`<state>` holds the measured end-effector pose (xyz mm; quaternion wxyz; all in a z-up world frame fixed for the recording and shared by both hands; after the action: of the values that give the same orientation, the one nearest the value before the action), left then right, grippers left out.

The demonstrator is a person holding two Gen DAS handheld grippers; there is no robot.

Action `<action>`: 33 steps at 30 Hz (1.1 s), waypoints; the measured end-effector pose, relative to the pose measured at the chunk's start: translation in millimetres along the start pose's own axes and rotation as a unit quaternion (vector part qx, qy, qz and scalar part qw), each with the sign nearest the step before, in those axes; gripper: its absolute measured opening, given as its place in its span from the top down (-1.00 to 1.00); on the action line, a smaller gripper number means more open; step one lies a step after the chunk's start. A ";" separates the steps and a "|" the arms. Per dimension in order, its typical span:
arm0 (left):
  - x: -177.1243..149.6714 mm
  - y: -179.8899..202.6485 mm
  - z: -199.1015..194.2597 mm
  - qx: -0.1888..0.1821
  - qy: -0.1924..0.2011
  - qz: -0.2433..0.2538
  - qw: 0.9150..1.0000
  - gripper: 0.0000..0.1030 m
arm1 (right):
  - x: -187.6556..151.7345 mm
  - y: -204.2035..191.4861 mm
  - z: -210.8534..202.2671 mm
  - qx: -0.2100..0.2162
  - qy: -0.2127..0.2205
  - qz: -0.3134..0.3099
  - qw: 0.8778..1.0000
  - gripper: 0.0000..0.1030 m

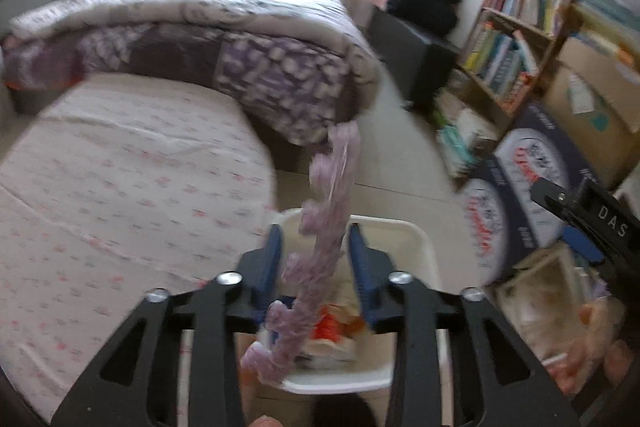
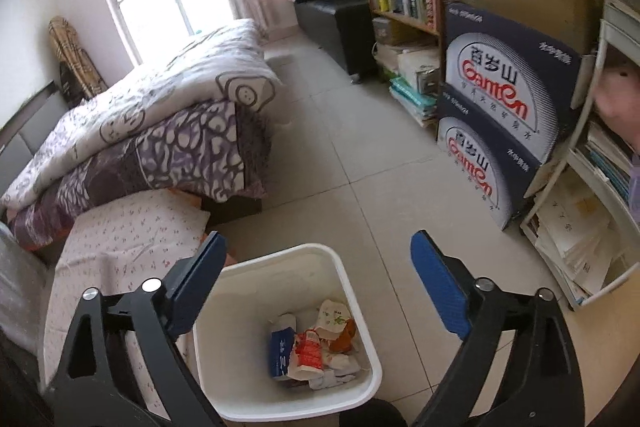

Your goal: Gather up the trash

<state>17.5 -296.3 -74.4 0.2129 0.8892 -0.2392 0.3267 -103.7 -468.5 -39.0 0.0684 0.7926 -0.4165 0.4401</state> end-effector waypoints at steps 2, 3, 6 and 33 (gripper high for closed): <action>0.6 1.9 -3.0 -0.019 -0.002 -0.004 1.000 0.01 | 2.6 -1.4 -8.2 -0.002 0.014 -0.002 1.000 -0.77; -0.2 3.1 -5.4 -0.023 -0.001 -0.005 1.000 -0.01 | 3.3 -2.6 -12.2 -0.002 0.021 -0.005 1.000 -0.82; 2.7 -9.3 -16.3 -0.007 0.012 -0.009 1.000 -0.10 | 3.2 -13.0 -24.3 -0.003 0.041 -0.021 0.999 -0.86; -20.2 -206.3 -162.6 0.297 0.157 -0.081 0.938 -0.87 | -91.1 -180.0 -72.6 0.097 0.085 -0.143 0.981 -0.86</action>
<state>42.5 -39.5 -20.9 -0.0006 0.8657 -0.0219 0.5001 -44.6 -263.5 -17.5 0.0887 0.8065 -0.2464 0.5301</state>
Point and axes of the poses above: each gripper's, at about its wrist camera, not at the fingertips, and z roughly the way its jaws point, y to its right, x to its top, the point moved 8 cm from there along z, roughly the way its jaws point, and after that the axes turned 9 degrees about x, right-handed, at the moved point
